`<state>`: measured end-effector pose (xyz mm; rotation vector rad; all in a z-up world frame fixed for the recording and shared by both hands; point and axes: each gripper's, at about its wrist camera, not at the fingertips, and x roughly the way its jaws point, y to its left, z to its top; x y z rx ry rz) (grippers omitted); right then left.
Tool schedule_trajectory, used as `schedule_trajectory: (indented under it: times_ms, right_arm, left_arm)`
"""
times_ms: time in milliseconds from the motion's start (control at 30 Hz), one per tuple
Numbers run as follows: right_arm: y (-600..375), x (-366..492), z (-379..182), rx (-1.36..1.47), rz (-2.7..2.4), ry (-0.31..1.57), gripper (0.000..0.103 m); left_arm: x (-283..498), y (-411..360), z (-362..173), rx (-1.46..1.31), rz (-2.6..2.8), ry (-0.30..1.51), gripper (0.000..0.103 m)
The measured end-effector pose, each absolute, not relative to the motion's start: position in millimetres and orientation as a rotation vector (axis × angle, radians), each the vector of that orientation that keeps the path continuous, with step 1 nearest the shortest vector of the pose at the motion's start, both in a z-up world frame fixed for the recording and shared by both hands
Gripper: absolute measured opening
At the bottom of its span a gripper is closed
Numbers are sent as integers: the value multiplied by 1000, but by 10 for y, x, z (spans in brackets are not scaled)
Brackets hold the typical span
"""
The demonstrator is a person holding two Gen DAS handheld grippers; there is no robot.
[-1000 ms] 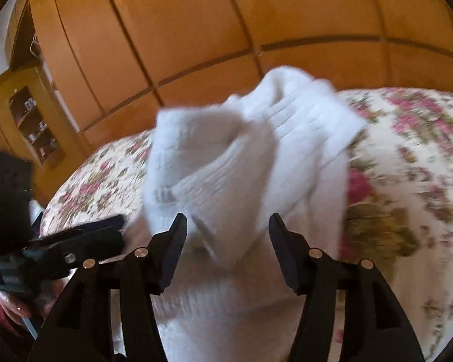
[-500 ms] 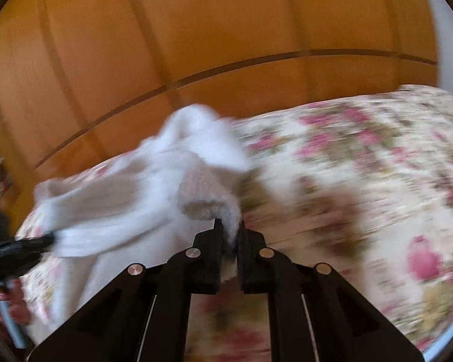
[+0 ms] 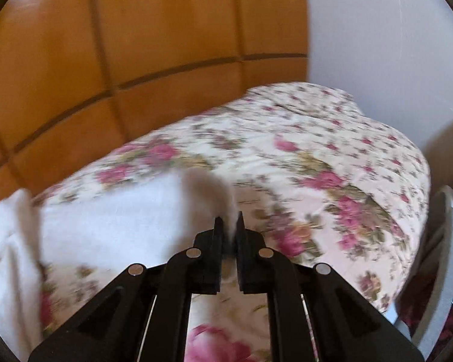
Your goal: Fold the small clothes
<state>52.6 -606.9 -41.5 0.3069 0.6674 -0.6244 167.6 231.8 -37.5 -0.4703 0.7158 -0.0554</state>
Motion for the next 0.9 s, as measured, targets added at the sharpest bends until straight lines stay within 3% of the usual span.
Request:
schedule_trajectory:
  times_ms: [67,133,267,433,500,533,567,700,767,900]
  right_arm:
    - [-6197,578,-588,375,-645,706,7]
    - [-6238,632,-773,442,-597,746,12]
    - [-6067,488,-920,458,-619,753,51]
    - [-5484,289,-859,418,-450,702,51]
    - [-5190,270,-893,411,-331,729,50]
    - [-5043,256,-906,405,-275,741,49]
    - [-4906,249,-911,396,-223,748,49]
    - [-4308,154,-929,378,-7,786,50]
    - [-4139,96,-950,404,68,801,57]
    - [-3875,-28,-1038,442,152,858,59]
  left_arm:
    - [1841,2531,-476,-401,79,741,0]
    - [1915,2756,-598,-389,160,772,0]
    - [1743,3102,-858,-553,201,800,0]
    - [1172,2636,-867,-521,13,781,0]
    - [934,2266,-868,-486,-114,789,36]
    - [813,2085,-831,-484,-164,785,73]
    - [666,1920,-813,-483,-216,755,79]
    - [309,1319,-804,-413,-367,762,79]
    - [159,1083,-838,-423,-435,794,81]
    - [-61,761,-914,-454,-510,874,84]
